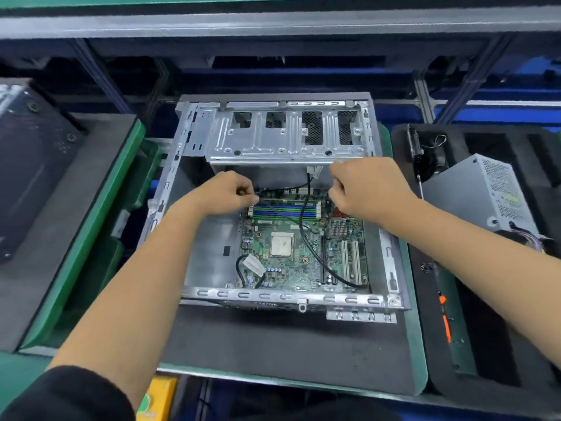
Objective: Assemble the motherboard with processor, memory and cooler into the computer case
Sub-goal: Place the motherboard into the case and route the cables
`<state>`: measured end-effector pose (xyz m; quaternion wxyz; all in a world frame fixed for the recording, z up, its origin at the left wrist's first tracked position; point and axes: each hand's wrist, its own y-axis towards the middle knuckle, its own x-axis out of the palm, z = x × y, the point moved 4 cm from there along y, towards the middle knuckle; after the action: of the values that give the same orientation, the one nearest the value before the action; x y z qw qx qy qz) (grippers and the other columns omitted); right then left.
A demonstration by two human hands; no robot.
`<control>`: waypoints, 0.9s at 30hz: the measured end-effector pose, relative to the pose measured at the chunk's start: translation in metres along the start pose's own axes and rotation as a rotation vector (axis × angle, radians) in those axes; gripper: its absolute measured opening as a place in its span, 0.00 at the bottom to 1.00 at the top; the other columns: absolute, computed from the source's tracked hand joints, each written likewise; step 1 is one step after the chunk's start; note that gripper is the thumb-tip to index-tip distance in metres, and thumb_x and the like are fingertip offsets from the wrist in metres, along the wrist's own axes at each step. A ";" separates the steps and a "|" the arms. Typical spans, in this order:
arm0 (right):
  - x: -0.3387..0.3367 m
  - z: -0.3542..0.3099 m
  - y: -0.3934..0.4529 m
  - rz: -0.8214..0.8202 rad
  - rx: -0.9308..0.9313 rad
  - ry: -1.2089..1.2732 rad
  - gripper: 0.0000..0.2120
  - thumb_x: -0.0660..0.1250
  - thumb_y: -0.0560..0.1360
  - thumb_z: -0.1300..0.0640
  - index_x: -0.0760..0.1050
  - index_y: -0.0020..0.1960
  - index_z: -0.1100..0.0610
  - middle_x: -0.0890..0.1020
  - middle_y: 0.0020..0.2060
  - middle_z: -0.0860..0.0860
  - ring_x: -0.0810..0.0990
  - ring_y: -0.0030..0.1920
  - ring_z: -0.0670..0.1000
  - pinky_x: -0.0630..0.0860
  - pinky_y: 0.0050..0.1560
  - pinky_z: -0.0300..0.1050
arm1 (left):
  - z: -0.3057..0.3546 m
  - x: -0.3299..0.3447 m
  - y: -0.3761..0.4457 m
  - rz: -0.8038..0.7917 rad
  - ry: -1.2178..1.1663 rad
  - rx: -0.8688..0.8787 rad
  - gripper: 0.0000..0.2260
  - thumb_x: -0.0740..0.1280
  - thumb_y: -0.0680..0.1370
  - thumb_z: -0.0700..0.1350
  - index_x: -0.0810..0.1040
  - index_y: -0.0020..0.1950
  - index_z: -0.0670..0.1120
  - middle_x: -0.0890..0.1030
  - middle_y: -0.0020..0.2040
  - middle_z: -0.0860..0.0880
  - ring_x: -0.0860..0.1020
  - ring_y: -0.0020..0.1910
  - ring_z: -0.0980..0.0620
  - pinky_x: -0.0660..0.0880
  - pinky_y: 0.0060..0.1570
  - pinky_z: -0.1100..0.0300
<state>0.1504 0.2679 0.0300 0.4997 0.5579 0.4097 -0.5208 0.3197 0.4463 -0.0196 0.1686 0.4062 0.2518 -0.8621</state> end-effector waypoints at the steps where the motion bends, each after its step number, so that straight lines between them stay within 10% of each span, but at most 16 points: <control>1: 0.000 -0.002 0.000 -0.014 -0.038 -0.008 0.09 0.61 0.74 0.56 0.63 0.37 0.54 0.63 0.24 0.46 0.65 0.26 0.54 0.54 0.28 0.39 | 0.000 0.001 0.001 -0.003 0.011 -0.003 0.08 0.68 0.77 0.47 0.79 0.39 0.46 0.79 0.35 0.50 0.73 0.34 0.56 0.69 0.35 0.63; 9: 0.013 -0.009 0.011 -0.240 -0.199 -0.022 0.05 0.59 0.73 0.52 0.67 0.40 0.51 0.71 0.30 0.46 0.72 0.32 0.52 0.65 0.29 0.41 | 0.004 0.000 0.006 -0.018 0.148 -0.038 0.04 0.66 0.76 0.39 0.79 0.42 0.45 0.76 0.36 0.55 0.74 0.37 0.54 0.68 0.32 0.64; 14: 0.013 -0.006 0.013 -0.290 -0.134 -0.056 0.05 0.59 0.71 0.50 0.73 0.41 0.49 0.74 0.30 0.46 0.74 0.32 0.52 0.57 0.27 0.38 | 0.012 0.007 0.008 0.016 0.310 -0.008 0.06 0.65 0.74 0.39 0.76 0.44 0.51 0.73 0.37 0.57 0.70 0.45 0.51 0.61 0.59 0.51; 17: 0.014 -0.009 0.014 -0.365 -0.113 -0.107 0.04 0.59 0.70 0.50 0.71 0.39 0.49 0.72 0.29 0.46 0.74 0.33 0.52 0.60 0.28 0.40 | 0.025 0.002 0.006 0.095 0.168 0.122 0.06 0.66 0.73 0.39 0.75 0.43 0.50 0.76 0.40 0.55 0.72 0.43 0.52 0.63 0.53 0.57; 27: 0.013 -0.012 0.018 -0.406 -0.028 -0.062 0.05 0.61 0.69 0.54 0.74 0.37 0.52 0.78 0.31 0.48 0.75 0.32 0.52 0.59 0.30 0.38 | 0.028 0.054 -0.021 -0.858 0.284 0.028 0.16 0.74 0.68 0.57 0.81 0.51 0.50 0.78 0.38 0.62 0.74 0.35 0.65 0.67 0.27 0.70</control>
<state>0.1721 0.2763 0.0186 0.4046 0.4404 0.5054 -0.6220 0.2587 0.4424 -0.0408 -0.2456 0.3816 0.4063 -0.7931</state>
